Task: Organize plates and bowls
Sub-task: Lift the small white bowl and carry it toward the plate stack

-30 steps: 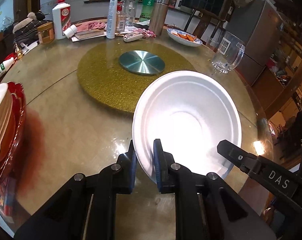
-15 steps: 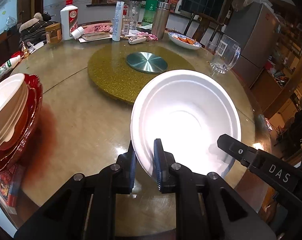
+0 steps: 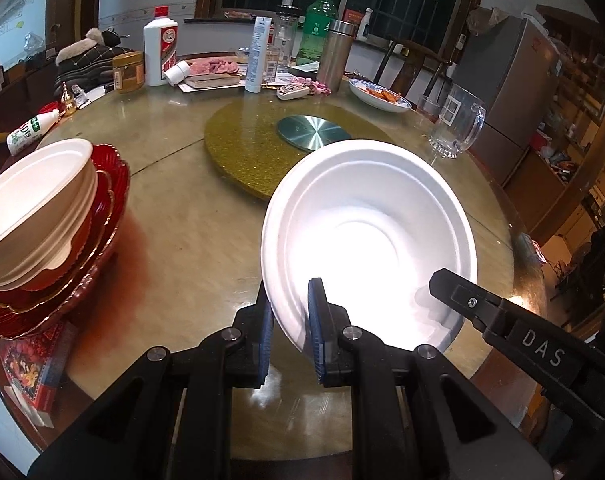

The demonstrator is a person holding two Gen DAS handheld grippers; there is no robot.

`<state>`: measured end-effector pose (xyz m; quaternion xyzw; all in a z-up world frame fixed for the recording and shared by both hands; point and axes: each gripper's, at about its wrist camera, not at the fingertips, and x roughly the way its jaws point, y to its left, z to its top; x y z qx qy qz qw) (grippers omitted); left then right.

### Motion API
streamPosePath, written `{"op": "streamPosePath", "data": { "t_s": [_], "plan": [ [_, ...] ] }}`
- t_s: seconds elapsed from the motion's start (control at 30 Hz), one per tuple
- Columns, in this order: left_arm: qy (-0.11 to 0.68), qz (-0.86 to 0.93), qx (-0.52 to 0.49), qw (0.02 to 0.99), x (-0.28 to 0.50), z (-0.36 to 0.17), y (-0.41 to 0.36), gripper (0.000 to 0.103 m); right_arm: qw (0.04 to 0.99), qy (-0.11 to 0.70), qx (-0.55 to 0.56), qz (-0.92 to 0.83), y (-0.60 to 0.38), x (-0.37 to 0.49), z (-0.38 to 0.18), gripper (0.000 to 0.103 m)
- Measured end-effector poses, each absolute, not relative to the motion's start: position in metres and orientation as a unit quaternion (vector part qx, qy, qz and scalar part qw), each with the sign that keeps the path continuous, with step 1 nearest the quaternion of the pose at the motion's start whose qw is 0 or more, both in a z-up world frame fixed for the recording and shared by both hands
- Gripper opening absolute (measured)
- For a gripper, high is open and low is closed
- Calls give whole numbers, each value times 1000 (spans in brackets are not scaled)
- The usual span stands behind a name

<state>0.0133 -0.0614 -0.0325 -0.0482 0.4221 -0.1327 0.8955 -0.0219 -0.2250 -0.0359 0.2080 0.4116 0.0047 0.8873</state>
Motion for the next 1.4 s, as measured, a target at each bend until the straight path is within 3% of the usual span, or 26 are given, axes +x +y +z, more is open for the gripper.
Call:
{"op": "streamPosePath", "data": {
  "t_s": [1.4],
  "plan": [
    [385, -173, -60, 904, 2, -7, 5, 15, 909, 379, 170, -29, -152, -38, -4, 11]
  ]
}}
